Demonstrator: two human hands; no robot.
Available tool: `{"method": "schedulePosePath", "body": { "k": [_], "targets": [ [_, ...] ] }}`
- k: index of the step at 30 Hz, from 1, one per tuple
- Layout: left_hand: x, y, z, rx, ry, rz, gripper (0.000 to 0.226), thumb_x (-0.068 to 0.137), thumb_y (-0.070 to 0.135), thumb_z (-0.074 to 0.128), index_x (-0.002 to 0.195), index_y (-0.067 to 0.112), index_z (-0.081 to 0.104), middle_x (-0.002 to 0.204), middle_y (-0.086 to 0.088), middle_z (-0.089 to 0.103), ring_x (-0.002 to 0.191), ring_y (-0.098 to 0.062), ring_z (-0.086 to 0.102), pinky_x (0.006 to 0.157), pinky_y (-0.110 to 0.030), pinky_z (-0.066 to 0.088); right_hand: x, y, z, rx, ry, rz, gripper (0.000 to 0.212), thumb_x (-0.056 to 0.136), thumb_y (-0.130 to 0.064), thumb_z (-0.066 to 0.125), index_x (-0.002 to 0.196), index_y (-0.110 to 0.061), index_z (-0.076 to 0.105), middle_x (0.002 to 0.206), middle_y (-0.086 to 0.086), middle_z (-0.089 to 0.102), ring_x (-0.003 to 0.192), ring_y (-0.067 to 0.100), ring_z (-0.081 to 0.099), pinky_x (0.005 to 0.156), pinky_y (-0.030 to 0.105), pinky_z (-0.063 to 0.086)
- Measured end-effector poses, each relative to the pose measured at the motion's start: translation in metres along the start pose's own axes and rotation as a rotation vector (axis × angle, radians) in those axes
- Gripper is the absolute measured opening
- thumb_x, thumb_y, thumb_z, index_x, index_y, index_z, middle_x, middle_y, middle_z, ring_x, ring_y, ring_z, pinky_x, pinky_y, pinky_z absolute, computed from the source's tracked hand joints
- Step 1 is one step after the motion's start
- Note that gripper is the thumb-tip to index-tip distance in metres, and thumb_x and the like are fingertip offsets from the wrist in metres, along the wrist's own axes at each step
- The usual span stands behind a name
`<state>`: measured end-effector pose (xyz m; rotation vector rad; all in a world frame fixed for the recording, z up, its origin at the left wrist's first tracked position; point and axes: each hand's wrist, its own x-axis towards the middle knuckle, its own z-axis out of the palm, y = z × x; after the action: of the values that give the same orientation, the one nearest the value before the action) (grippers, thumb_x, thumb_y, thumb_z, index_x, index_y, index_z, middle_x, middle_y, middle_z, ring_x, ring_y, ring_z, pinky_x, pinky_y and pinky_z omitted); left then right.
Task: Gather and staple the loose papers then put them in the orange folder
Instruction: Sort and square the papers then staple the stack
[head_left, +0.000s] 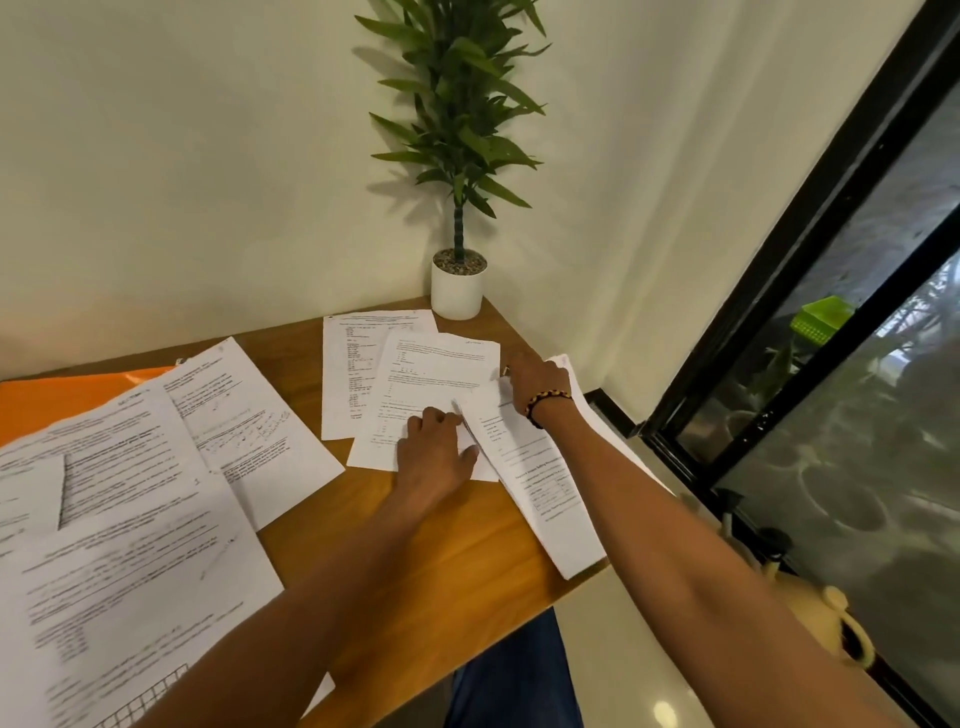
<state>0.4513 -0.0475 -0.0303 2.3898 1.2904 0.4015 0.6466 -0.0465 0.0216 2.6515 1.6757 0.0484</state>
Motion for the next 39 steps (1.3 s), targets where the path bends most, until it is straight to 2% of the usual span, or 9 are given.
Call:
{"method": "schedulePosePath", "body": {
  "k": [2,5,9,13,19,22,25,30,39],
  "targets": [
    [0.001,0.0,-0.001,-0.019,-0.012,-0.02,0.062,0.095,0.051,0.059,0.148,0.024,0.043,0.149,-0.006,0.044,0.138,-0.028,0.04,0.106,-0.047,0.043,0.002,0.0,0.004,0.056,-0.002,0.018,0.038,0.092,-0.009,0.057,0.128,-0.017,0.053,0.126,0.005,0.061,0.109,0.029,0.064,0.086,0.033,0.045],
    [0.003,-0.001,-0.004,-0.023,-0.03,-0.029,0.066,0.094,0.052,0.059,0.151,0.025,0.038,0.15,-0.006,0.043,0.139,-0.029,0.039,0.107,-0.05,0.042,0.002,0.0,0.006,0.129,0.003,0.046,0.043,0.089,-0.007,0.059,0.131,-0.015,0.051,0.126,0.009,0.059,0.101,0.031,0.066,0.072,0.032,0.044],
    [0.001,-0.001,-0.006,0.063,-0.042,0.001,0.064,0.095,0.053,0.057,0.15,0.027,0.039,0.15,-0.004,0.043,0.137,-0.027,0.04,0.106,-0.047,0.043,0.0,-0.003,0.01,0.192,0.067,0.023,0.058,0.082,0.001,0.066,0.135,-0.008,0.045,0.134,0.012,0.045,0.094,0.028,0.065,0.067,0.031,0.045],
    [-0.002,-0.002,-0.003,0.123,-0.023,0.016,0.061,0.094,0.055,0.055,0.147,0.027,0.042,0.148,-0.003,0.045,0.135,-0.026,0.041,0.105,-0.046,0.043,-0.005,-0.007,0.016,0.238,0.052,0.017,0.059,0.086,-0.013,0.072,0.137,-0.014,0.042,0.127,0.006,0.052,0.103,0.026,0.065,0.072,0.035,0.049],
    [0.0,-0.004,-0.003,0.143,-0.033,0.016,0.06,0.095,0.056,0.053,0.148,0.03,0.042,0.15,-0.003,0.042,0.136,-0.027,0.039,0.108,-0.047,0.04,-0.006,-0.009,0.022,0.335,-0.216,0.044,0.06,0.077,-0.05,0.079,0.118,-0.017,0.051,0.114,0.007,0.066,0.104,0.026,0.064,0.087,0.037,0.052],
    [-0.001,-0.003,-0.003,0.131,-0.032,0.018,0.06,0.095,0.056,0.053,0.148,0.03,0.043,0.151,-0.002,0.041,0.137,-0.027,0.038,0.109,-0.047,0.039,-0.009,-0.01,0.023,0.264,-0.177,0.056,0.062,0.082,-0.05,0.073,0.128,-0.015,0.051,0.125,0.009,0.062,0.114,0.029,0.059,0.095,0.043,0.05],
    [-0.002,-0.004,-0.004,0.134,-0.033,0.02,0.06,0.095,0.056,0.054,0.148,0.029,0.043,0.151,-0.003,0.041,0.137,-0.027,0.038,0.109,-0.047,0.039,-0.016,-0.014,0.024,0.121,-0.131,0.096,0.058,0.089,-0.047,0.063,0.137,-0.019,0.047,0.14,0.01,0.051,0.132,0.032,0.044,0.108,0.059,0.035],
    [-0.001,-0.011,-0.011,0.106,-0.029,0.024,0.059,0.095,0.054,0.055,0.146,0.027,0.046,0.148,-0.004,0.045,0.134,-0.027,0.041,0.108,-0.046,0.041,-0.025,-0.028,0.022,0.071,-0.076,0.101,0.064,0.091,-0.039,0.06,0.146,-0.021,0.034,0.151,0.012,0.038,0.142,0.037,0.028,0.106,0.069,0.026],
    [0.011,-0.043,-0.031,0.091,0.008,-0.017,0.06,0.091,0.056,0.061,0.142,0.027,0.049,0.15,-0.003,0.045,0.136,-0.027,0.042,0.109,-0.047,0.04,-0.024,-0.065,0.016,0.095,0.035,-0.023,0.045,0.093,-0.039,0.058,0.131,-0.018,0.046,0.138,0.011,0.047,0.131,0.033,0.04,0.107,0.058,0.028]
  ]
}}
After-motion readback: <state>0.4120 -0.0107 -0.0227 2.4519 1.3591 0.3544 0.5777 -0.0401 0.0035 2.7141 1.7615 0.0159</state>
